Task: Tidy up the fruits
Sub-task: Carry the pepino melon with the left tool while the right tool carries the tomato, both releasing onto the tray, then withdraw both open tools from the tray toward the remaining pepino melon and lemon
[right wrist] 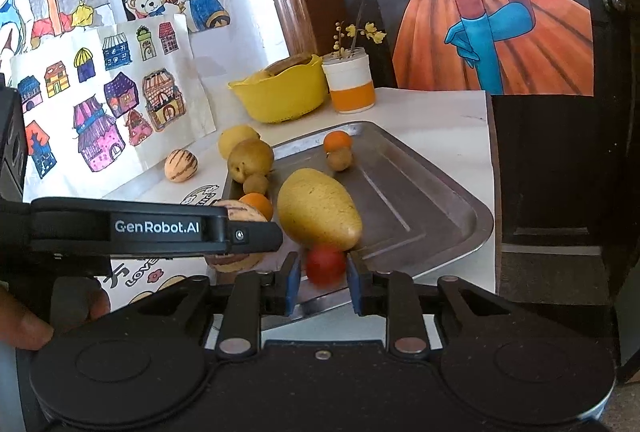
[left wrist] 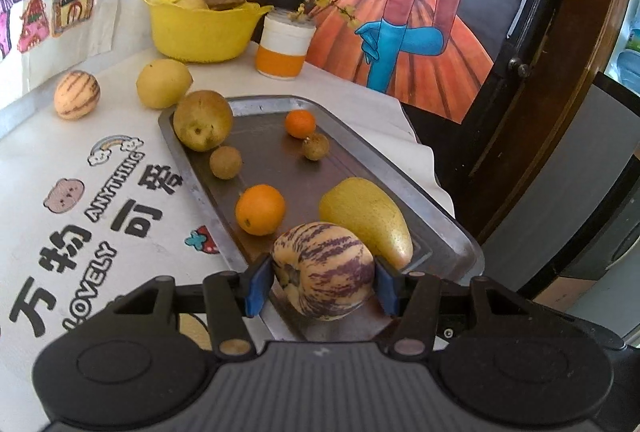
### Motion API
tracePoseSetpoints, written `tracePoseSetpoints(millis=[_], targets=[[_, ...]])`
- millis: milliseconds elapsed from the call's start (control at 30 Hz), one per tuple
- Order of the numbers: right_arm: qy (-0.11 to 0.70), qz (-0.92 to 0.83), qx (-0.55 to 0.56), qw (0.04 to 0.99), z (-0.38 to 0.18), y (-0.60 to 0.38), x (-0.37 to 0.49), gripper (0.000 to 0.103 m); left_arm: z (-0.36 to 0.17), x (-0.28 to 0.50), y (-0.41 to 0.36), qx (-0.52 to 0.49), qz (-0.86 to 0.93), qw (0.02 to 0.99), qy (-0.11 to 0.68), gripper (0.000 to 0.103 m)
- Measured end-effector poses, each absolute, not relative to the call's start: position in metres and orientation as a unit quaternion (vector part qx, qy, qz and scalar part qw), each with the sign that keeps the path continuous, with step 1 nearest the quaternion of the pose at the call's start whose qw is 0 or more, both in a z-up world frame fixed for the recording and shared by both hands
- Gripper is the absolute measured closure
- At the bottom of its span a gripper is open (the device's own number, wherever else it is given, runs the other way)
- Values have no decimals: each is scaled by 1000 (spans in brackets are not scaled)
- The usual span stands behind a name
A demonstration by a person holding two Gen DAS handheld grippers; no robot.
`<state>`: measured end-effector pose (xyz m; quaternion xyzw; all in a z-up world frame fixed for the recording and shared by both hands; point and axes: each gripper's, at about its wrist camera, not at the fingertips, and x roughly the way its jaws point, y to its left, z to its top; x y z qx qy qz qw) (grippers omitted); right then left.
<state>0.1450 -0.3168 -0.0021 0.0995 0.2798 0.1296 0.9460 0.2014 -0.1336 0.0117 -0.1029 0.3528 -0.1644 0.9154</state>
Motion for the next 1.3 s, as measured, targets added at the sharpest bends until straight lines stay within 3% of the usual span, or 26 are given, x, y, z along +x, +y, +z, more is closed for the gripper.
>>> tracePoseSetpoints(millis=[100, 267, 333, 500, 800, 1300], targets=[[279, 128, 96, 947, -1, -317, 143, 66, 16, 198, -130, -113, -161, 918, 343, 26], [275, 122, 93, 949, 5, -319, 132, 47, 24, 187, -117, -138, -153, 920, 333, 15], [272, 120, 94, 950, 9, -319, 124, 26, 26, 179, -109, -149, -143, 923, 325, 3], [265, 121, 85, 953, 18, -313, 101, 2, 28, 153, -86, -156, -117, 929, 314, 1], [314, 153, 31, 937, 23, -277, 71, 1, 32, 107, -45, -44, -66, 947, 311, 1], [363, 224, -24, 904, 59, -197, 63, 1, 44, 69, 51, -45, -3, 944, 328, 1]])
